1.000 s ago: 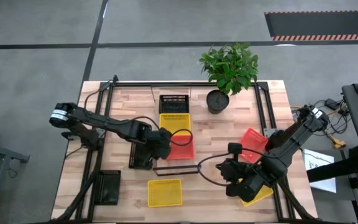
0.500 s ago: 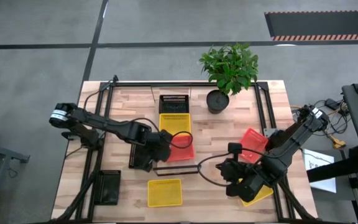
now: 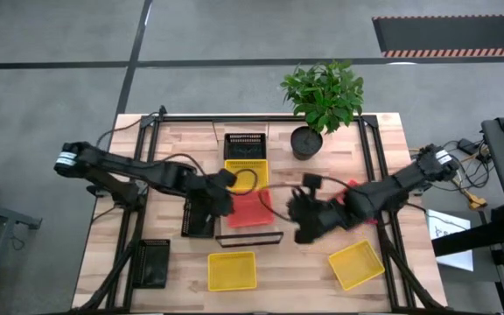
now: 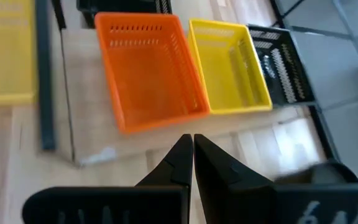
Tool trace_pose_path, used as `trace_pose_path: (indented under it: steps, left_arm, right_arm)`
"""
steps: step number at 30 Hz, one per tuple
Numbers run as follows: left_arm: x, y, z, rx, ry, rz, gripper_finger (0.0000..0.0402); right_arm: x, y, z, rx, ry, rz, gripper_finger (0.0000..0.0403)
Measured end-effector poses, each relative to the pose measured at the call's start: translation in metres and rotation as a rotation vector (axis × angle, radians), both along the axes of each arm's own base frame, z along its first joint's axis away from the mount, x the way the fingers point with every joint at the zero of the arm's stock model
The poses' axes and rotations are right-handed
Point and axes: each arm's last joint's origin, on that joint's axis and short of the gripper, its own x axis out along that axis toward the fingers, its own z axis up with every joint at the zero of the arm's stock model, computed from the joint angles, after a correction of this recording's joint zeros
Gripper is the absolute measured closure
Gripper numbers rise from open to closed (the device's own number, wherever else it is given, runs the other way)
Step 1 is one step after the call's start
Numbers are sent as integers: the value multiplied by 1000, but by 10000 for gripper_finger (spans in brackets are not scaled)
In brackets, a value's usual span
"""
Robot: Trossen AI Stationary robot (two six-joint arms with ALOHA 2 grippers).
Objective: Stack baskets on shelf by color
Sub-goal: Stack the top orange bin on top of the other orange bin on the shelf
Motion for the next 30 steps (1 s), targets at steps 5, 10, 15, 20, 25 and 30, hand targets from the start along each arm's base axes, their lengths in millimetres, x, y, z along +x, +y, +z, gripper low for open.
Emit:
trace_pose_path:
  steps: [5, 10, 15, 20, 25, 30]
  left_arm:
    - [-29, 8, 6, 17, -60, 102, 402]
    - [-46, 12, -13, 44, -145, 151, 402]
    - [-53, 16, -33, 59, -216, 189, 402]
    - [-56, 21, -51, 93, -203, 232, 402]
    - [-53, 26, -62, 92, -217, 257, 402]
    - [-46, 30, -68, 90, -233, 278, 402]
  right_arm:
    - [22, -32, 4, 97, -38, 36, 394]
    - [34, -57, 0, 111, -36, 4, 394]
    - [45, -69, -20, 229, 1, 113, 394]
    - [51, -87, -34, 314, -16, 146, 394]
    - [52, -107, -46, 319, -4, 105, 394]
    - [57, -115, -63, 297, -3, 108, 394]
